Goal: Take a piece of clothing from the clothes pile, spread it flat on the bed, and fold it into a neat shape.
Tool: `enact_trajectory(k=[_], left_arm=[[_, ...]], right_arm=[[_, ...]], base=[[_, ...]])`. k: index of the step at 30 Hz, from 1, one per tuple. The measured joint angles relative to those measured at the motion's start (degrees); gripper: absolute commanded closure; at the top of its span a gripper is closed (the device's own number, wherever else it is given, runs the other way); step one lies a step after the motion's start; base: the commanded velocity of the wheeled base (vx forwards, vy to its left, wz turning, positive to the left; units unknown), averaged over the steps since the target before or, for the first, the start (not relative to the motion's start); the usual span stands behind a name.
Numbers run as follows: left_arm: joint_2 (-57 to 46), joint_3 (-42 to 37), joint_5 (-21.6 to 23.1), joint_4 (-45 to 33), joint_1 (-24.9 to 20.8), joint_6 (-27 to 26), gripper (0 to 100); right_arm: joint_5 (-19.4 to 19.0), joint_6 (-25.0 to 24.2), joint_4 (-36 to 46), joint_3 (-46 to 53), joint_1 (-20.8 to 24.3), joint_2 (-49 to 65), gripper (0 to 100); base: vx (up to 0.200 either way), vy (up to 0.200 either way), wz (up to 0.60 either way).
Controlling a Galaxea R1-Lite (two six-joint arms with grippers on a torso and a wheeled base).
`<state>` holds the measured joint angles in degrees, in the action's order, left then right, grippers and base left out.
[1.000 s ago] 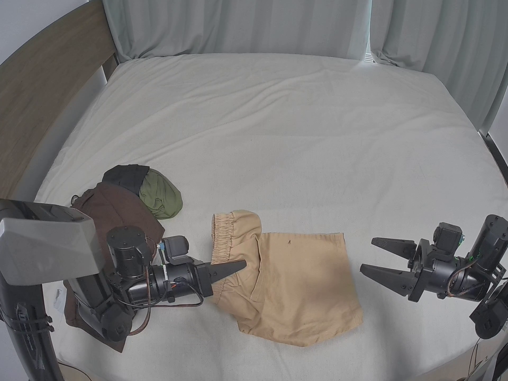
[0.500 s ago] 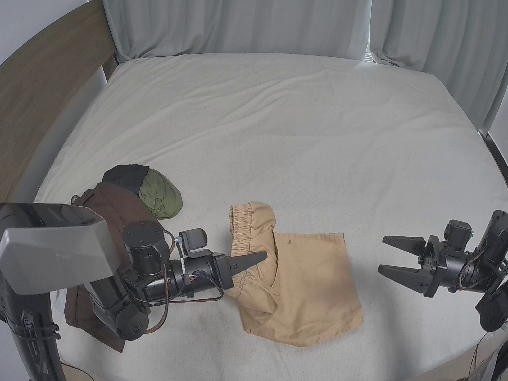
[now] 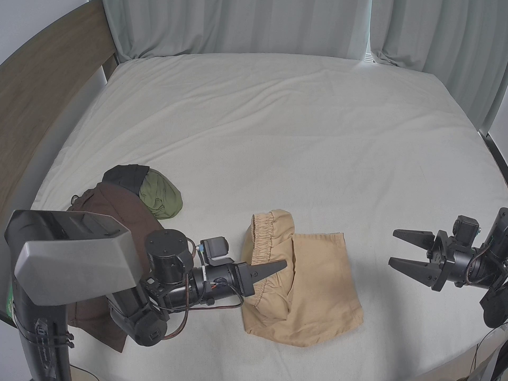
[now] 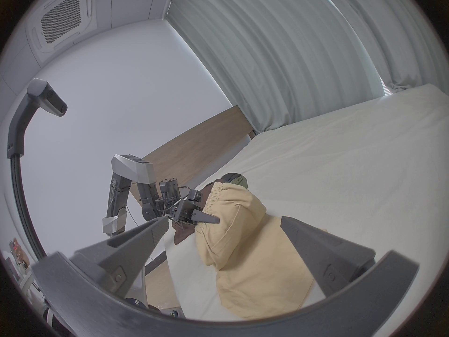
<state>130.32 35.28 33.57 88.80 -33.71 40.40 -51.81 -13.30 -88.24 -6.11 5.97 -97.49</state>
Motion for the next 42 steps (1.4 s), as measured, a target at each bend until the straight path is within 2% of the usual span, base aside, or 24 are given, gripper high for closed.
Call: enact_trajectory(k=[10,13,24,33,34,42], left_arm=[[5.1,4.4,-4.4,0.0,-2.8,0.9,100],[6.5,5.7,-5.9,0.0,-3.4,2.6,100],[8.4,6.9,-6.3,0.0,-4.9,4.5,100],[10.1,8.1,-6.6,0.1,-5.1,4.0,100],[10.3,8.2,-6.6,0.1,-5.1,4.1,0],[10.7,9.5,-7.2,0.1,-5.2,4.3,0]], right_arm=[[0.0,-0.2,0.0,-0.1,-0.1,0.3,0],[0.0,-0.2,0.0,0.0,-0.2,0.3,0],[0.1,-0.2,0.1,0.2,-0.3,0.2,0],[0.1,-0.1,0.1,0.4,0.0,0.0,0],[0.0,-0.1,0.1,0.4,0.0,-0.1,0],[0.1,0.0,0.1,0.4,0.0,-0.1,0]], base=[[0.000,0.000,0.00],[0.000,0.000,0.00],[0.000,0.000,0.00],[0.000,0.000,0.00],[0.000,0.000,0.00],[0.000,0.000,0.00]])
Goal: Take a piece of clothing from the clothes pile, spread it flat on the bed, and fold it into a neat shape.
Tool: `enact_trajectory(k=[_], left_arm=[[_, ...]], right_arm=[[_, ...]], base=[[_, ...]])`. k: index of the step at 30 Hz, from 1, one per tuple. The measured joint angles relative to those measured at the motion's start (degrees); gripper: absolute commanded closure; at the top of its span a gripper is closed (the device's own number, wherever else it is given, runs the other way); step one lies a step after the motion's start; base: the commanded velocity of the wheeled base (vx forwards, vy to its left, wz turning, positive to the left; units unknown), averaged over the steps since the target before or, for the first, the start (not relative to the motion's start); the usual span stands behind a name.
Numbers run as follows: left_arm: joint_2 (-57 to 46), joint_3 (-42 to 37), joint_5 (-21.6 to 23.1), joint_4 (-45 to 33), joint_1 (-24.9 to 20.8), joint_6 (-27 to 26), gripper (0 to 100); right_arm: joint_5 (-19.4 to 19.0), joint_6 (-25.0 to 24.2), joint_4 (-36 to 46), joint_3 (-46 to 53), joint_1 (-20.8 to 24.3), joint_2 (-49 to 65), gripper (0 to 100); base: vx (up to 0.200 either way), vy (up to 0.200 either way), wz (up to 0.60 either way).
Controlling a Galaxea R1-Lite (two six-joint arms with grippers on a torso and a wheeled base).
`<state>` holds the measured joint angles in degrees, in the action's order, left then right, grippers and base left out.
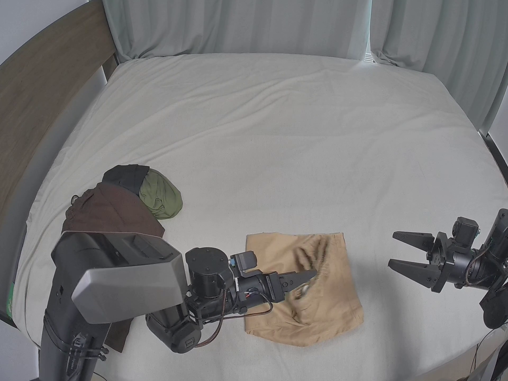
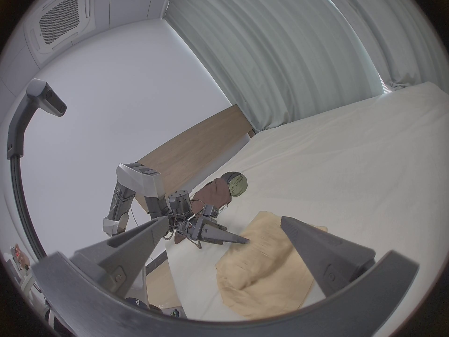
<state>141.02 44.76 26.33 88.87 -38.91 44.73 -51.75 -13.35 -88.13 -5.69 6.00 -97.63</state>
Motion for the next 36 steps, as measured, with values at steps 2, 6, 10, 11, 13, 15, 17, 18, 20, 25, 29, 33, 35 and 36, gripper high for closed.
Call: enact_trajectory(k=[2,6,10,11,13,15,17,18,20,25,29,33,35,36], left_arm=[[0.0,0.1,-0.5,0.0,-0.1,0.0,0],[0.0,0.3,-1.0,0.0,-0.2,-0.1,0],[0.0,0.1,-1.0,0.1,0.0,-0.3,0],[-0.1,0.0,-1.0,0.1,0.0,-0.4,0],[-0.1,-0.2,-1.1,0.1,0.2,-0.7,0],[-0.3,-0.5,-1.4,0.1,0.4,-0.9,0],[-0.6,-1.0,-1.5,0.1,0.8,-0.9,0],[-0.8,-1.4,-1.5,0.1,1.1,-0.9,0],[-1.2,-2.4,-1.5,0.1,1.8,-1.1,0],[-2.7,-5.1,-1.2,0.1,3.8,-4.2,0],[-3.8,-7.0,-0.9,0.1,5.6,-8.0,0],[-5.9,-9.7,-0.8,0.1,7.6,-11.0,0],[-7.5,-11.1,-0.7,0.1,8.6,-11.7,0],[-8.3,-11.8,-0.7,0.1,9.2,-11.9,0]], right_arm=[[0.0,0.0,0.0,0.0,0.0,0.0,0],[0.0,0.1,0.0,0.0,0.0,-0.1,0],[0.0,0.1,0.0,0.0,0.0,-0.3,0],[0.0,0.2,0.0,0.0,0.0,-0.3,0],[0.0,0.2,0.0,0.1,0.0,-0.4,0],[0.0,0.3,0.0,0.3,0.0,-0.5,0],[0.0,0.4,0.0,0.4,0.0,-0.7,0],[0.0,0.4,0.0,0.4,0.1,-0.8,0],[0.0,0.5,0.0,0.5,0.2,-1.1,0],[0.1,0.6,0.0,0.8,0.4,-1.7,0],[0.1,1.0,0.0,1.1,0.4,-2.0,0],[0.2,1.6,0.0,1.3,0.5,-2.2,0],[0.2,1.8,0.0,1.3,0.5,-2.4,0],[0.2,1.8,0.0,1.4,0.5,-2.5,0]], base=[[0.000,0.000,0.00],[0.000,0.000,0.00],[0.000,0.000,0.00],[0.000,0.000,0.00],[0.000,0.000,0.00],[0.000,0.000,0.00],[0.000,0.000,0.00],[0.000,0.000,0.00],[0.000,0.000,0.00],[0.000,0.000,0.00],[0.000,0.000,0.00],[0.000,0.000,0.00],[0.000,0.000,0.00],[0.000,0.000,0.00]])
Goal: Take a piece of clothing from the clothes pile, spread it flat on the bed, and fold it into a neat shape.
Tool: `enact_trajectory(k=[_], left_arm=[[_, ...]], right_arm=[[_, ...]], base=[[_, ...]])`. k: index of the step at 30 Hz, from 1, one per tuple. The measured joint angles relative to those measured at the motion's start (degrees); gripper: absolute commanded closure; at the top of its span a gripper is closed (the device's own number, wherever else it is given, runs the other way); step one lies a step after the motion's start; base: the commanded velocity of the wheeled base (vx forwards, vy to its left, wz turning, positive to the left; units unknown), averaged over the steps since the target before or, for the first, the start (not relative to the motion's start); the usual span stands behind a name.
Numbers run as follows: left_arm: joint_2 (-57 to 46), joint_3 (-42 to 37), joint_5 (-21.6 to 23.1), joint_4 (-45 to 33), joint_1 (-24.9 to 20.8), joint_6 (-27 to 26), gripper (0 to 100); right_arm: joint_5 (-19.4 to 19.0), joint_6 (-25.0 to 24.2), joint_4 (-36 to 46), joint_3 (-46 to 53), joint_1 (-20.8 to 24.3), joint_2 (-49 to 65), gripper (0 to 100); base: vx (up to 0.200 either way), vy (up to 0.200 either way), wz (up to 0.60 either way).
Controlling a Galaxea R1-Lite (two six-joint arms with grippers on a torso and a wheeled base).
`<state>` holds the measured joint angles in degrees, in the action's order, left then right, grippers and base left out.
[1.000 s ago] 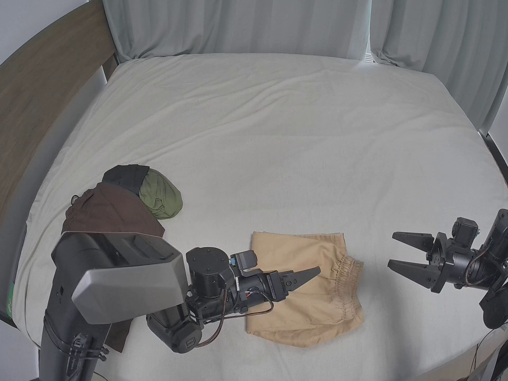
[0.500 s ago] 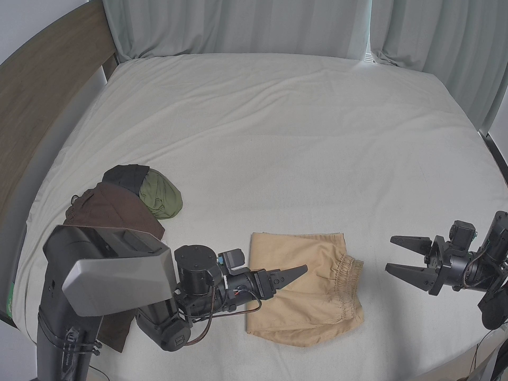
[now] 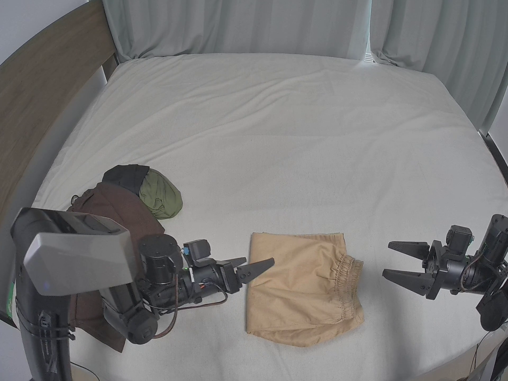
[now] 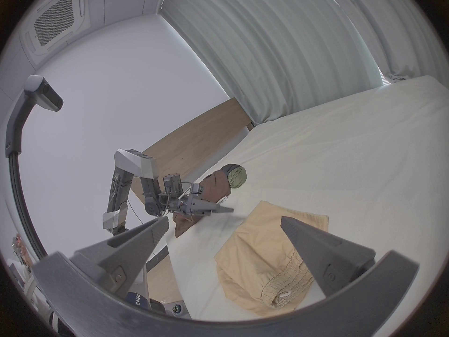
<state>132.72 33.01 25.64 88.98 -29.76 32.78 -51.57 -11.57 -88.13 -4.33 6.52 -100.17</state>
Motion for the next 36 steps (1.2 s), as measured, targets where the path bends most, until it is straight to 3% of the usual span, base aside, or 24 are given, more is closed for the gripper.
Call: enact_trajectory(k=[4,15,21,26,31,36], left_arm=[[-4.1,-3.0,0.9,0.0,2.5,-0.5,0],[-15.4,-14.1,8.4,0.0,9.1,-2.6,0],[-21.6,-20.2,14.7,0.0,14.4,-3.4,0],[-26.1,-23.5,18.1,0.0,17.9,-4.7,0],[-28.2,-24.2,19.1,-0.2,21.1,-9.7,0],[-28.1,-25.0,19.3,-0.2,23.0,-20.0,0]], right_arm=[[0.3,0.0,0.0,0.0,0.5,-0.5,0],[1.0,0.3,0.0,0.0,4.3,-1.4,0],[7.2,-0.1,0.0,-0.1,8.1,-2.6,0],[9.3,-0.1,-0.1,-0.2,11.1,-4.8,0],[9.4,0.0,-0.1,0.0,11.7,-6.0,0],[9.4,-0.1,-0.1,0.5,11.5,-6.6,0]], base=[[0.000,0.000,0.00],[0.000,0.000,0.00],[0.000,0.000,0.00],[0.000,0.000,0.00],[0.000,0.000,0.00],[0.000,0.000,0.00]])
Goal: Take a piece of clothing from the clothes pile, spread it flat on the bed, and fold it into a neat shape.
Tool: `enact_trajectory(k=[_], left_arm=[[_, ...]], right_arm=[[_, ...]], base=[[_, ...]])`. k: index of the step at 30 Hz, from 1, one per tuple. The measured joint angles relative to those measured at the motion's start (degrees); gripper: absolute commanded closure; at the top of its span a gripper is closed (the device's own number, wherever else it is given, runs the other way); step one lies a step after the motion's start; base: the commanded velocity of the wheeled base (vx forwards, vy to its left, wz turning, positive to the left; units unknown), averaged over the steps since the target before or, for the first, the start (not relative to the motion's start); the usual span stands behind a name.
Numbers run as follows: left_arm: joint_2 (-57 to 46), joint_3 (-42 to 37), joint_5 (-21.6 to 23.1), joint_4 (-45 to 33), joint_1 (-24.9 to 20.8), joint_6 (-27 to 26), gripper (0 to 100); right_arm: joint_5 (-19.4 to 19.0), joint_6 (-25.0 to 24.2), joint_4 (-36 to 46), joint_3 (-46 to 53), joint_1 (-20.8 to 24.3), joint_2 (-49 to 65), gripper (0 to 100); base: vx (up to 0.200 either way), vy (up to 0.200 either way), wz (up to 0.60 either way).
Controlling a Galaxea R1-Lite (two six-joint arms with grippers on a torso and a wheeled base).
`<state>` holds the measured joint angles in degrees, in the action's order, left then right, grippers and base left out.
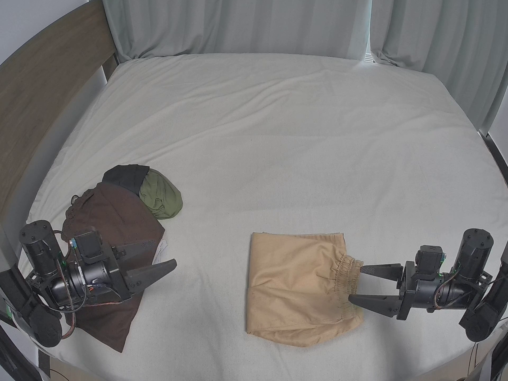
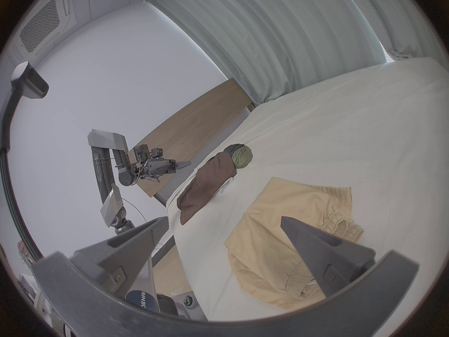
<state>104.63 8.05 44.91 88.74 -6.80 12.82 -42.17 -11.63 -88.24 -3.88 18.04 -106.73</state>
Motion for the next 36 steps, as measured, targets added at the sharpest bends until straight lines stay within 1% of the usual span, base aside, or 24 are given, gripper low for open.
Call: enact_trajectory(k=[5,7,13,19,23,26,32,36], left_arm=[[0.9,-0.5,0.0,0.0,0.7,-9.7,0],[1.3,-0.5,0.1,0.0,0.8,-12.0,0],[2.1,2.1,0.6,0.1,1.0,-14.5,0],[2.5,4.4,4.4,0.1,2.0,-17.5,0],[2.7,3.5,7.1,0.1,2.8,-20.8,0],[3.0,2.7,8.0,0.1,3.5,-22.2,0],[3.3,0.5,9.0,0.0,4.0,-23.0,0],[3.3,-2.7,12.0,0.0,3.6,-23.2,0]], right_arm=[[0.0,0.0,0.0,0.2,0.0,-0.7,0],[0.0,0.1,0.0,0.4,0.1,-1.2,0],[0.0,0.2,0.0,0.7,0.2,-2.1,0],[0.2,0.7,0.0,1.9,-0.1,-3.2,0],[0.3,1.4,0.0,2.5,-0.2,-4.2,0],[0.4,1.8,0.0,2.7,-0.6,-5.6,0],[0.4,6.2,0.0,2.8,-2.7,-10.1,0],[0.4,7.5,0.0,2.8,-3.7,-12.9,0]], base=[[0.000,0.000,0.00],[0.000,0.000,0.00],[0.000,0.000,0.00],[0.000,0.000,0.00],[0.000,0.000,0.00],[0.000,0.000,0.00],[0.000,0.000,0.00],[0.000,0.000,0.00]])
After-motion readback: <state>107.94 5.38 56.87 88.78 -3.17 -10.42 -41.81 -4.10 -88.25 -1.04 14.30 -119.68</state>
